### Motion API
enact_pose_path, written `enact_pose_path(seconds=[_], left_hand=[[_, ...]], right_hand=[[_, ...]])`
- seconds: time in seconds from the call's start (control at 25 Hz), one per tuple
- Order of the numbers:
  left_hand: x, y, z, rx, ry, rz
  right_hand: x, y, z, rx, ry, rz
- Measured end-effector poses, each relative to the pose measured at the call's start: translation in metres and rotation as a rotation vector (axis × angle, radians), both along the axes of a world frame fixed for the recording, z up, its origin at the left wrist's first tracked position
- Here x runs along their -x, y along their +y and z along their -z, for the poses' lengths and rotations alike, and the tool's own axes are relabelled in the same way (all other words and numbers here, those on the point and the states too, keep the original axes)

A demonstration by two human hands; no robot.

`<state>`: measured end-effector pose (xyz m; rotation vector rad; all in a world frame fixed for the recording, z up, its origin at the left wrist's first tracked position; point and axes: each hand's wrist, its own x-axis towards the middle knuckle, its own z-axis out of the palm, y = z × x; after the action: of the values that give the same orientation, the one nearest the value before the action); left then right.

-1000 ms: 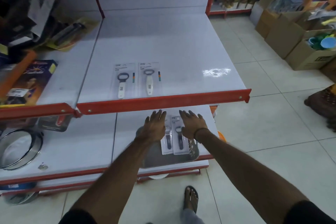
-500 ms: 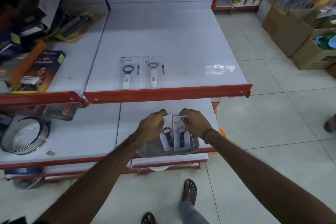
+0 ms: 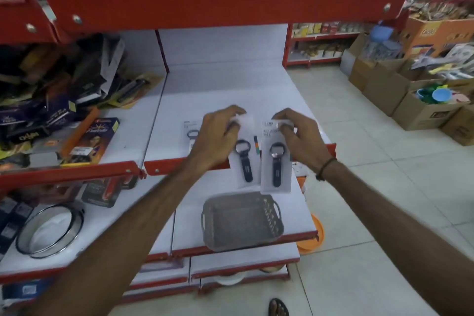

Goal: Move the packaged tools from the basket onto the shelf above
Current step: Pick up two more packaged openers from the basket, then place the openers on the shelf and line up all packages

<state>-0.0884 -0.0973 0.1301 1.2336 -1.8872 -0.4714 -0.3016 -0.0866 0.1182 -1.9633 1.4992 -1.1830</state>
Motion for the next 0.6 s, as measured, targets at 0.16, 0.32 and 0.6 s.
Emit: enact_pose_path(seconds=[0.16, 0.32, 0.6], left_hand=[[0.014, -0.076, -0.041, -0.052, 0.037, -0.034], [0.031, -0.123, -0.030, -0.160, -0.029, -0.020], [0.037, -0.146, 0.029, -0.442, -0.172, -0.044]], right_hand=[[0.011, -0.067, -0.048, 0.007, -0.039, 0.089], [0.018, -0.120, -0.046, -0.071, -0.019, 0.131], [0.017, -0.148, 0.004, -0.413, 0.293, 0.050]])
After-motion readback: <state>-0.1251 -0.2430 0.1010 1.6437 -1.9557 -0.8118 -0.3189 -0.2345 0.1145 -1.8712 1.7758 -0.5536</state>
